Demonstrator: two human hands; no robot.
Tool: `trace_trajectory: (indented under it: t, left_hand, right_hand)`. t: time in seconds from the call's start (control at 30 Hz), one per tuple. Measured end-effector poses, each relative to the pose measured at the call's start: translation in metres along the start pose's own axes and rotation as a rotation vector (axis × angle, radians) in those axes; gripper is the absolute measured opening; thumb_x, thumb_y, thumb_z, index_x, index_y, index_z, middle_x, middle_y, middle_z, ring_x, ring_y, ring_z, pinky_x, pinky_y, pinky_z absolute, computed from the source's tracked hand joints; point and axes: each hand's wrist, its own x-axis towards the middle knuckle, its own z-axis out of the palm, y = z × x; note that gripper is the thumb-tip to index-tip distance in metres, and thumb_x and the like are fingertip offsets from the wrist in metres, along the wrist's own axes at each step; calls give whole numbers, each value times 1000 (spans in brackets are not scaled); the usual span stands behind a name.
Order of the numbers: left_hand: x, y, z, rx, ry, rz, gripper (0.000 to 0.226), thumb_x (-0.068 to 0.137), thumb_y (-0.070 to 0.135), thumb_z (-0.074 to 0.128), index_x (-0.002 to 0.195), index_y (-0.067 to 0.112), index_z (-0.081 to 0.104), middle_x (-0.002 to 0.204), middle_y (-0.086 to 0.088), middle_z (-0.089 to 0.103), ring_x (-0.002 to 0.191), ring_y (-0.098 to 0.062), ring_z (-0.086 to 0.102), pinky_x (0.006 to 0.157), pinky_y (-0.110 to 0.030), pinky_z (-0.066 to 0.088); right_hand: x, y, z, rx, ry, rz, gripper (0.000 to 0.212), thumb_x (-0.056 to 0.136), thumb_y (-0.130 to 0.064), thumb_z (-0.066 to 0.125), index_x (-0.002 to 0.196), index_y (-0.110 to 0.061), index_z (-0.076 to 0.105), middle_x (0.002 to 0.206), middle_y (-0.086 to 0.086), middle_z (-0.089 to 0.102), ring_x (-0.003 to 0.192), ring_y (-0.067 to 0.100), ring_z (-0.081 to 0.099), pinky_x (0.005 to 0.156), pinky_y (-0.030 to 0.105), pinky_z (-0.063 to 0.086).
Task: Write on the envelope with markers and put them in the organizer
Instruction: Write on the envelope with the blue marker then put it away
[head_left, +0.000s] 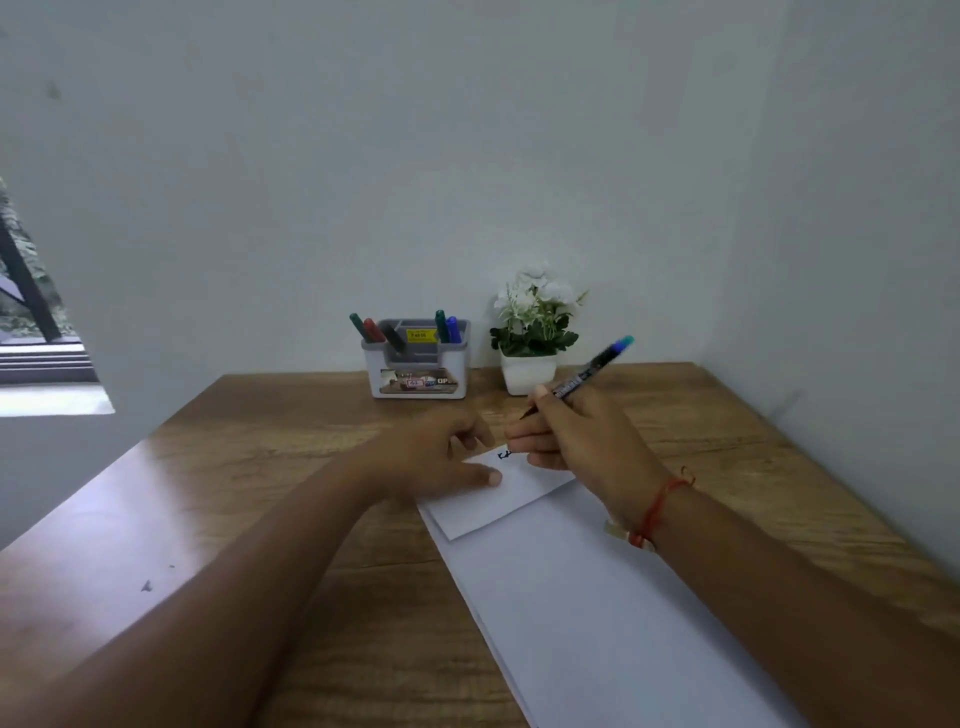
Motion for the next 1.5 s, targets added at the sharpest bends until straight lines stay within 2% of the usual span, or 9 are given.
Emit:
trace_trajectory:
  t: [0.17,0.27,0.5,0.73,0.9,1.03,1.2,1.4,1.5]
  left_hand:
    - [5,-12,4,24,-116,3,61,72,55,78,126,37,56,122,15,56,100,-2,53,86,-24,48]
    - [6,-15,6,17,-98,26,60,71,54,79,124,36,58,119,16,57,97,0,52,81,-21,46]
    - [9,-18,6,31,-120,26,59,73,55,76,126,36,57,120,15,55,96,0,51,77,-19,43]
    - [11,-21,7,27,-132,24,59,73,57,76,126,38,57,121,15,54,96,-1,50,81,-24,42]
    - [12,-22,7,16,-128,24,58,73,55,77,125,37,58,118,15,54,92,2,49,76,-21,40]
    - [12,-23,7,18,-129,26,59,73,54,77,127,36,57,122,15,54,97,-1,49,81,-23,41]
    - [12,-22,7,26,-126,34,57,74,53,77,125,37,58,116,17,53,97,-3,49,78,-22,40]
    - [12,-24,7,23,-122,21,58,72,56,76,124,39,58,120,16,54,101,-5,50,81,-24,41]
    - [12,-23,7,23,-124,24,56,73,55,76,124,38,58,119,16,53,100,-4,49,79,-23,40]
  right_hand:
    - [3,15,0,-263,51,-84,29,95,-32,65,81,-9,77,66,0,72,57,5,65,53,21,54]
    - [4,21,-1,-347,2,-22,23,88,-20,68,72,-5,76,63,6,73,53,11,64,55,26,56]
    - [2,23,-2,-334,-95,-23,18,82,-16,67,75,0,72,65,11,69,56,17,58,59,33,51]
    - [7,26,-1,-539,-86,-66,21,81,-31,66,78,-13,75,72,6,75,72,27,73,71,47,62]
    - [8,23,1,-545,-70,-45,20,81,-27,67,77,-10,76,71,7,76,68,25,73,70,45,63]
    - [10,24,-3,-361,31,-2,21,83,-23,70,77,-3,76,73,10,76,63,20,69,72,45,61]
    - [10,25,0,-440,-20,-33,9,78,-21,71,82,-15,76,67,-1,70,58,6,63,58,25,55]
    - [13,27,-1,-529,-33,-23,26,69,-38,69,80,-16,77,70,5,72,63,13,65,68,43,60]
    - [14,29,0,-544,-31,-32,15,78,-30,71,82,-18,77,69,0,70,63,10,63,66,37,59]
